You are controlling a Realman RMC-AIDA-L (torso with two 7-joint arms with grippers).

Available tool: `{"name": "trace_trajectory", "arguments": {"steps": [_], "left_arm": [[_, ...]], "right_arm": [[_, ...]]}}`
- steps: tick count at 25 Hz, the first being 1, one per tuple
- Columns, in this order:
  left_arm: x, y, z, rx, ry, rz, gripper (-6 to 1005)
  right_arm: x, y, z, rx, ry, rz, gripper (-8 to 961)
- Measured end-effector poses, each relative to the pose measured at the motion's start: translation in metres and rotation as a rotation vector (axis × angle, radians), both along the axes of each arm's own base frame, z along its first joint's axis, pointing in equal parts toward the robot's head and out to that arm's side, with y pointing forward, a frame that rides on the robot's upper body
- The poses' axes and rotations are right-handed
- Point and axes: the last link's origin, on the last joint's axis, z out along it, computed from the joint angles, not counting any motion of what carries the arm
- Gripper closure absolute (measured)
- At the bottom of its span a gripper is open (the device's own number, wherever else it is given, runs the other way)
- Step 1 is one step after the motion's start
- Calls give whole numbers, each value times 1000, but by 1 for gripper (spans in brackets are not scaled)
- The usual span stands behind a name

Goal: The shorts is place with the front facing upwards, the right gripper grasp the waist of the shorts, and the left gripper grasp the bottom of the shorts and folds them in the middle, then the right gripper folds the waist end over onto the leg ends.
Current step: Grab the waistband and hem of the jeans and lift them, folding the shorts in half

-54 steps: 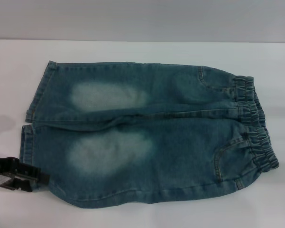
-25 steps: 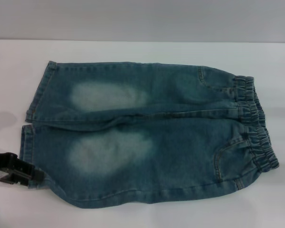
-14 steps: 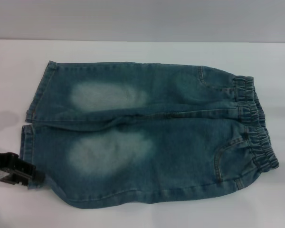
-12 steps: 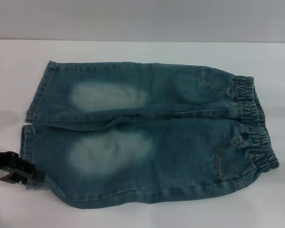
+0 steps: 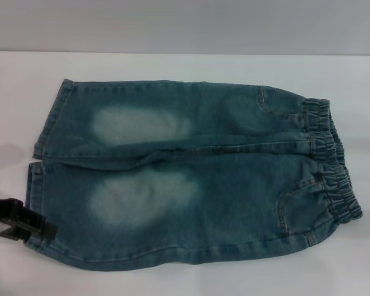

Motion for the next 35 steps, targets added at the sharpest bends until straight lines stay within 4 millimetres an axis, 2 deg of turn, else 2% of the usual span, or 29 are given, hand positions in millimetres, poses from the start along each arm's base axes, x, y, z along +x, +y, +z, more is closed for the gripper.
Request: {"name": "trace_trajectory", "arguments": {"steps": [14,22,27,35], "left_arm": [[-5,-1,-2,-23,48,-45,620],[-8,2,2,4,62,-47,895],[-8,3,3,11,67,-48,976],[-7,3,3,12,60,-46,972]], "right_arm": [[0,0,0,-2,2,-1,220],[3,-3,-1,4,12,-15,220],[4,-4,-2,3,15,-18,220],[3,-3,-2,-3,34,-11,220]]}}
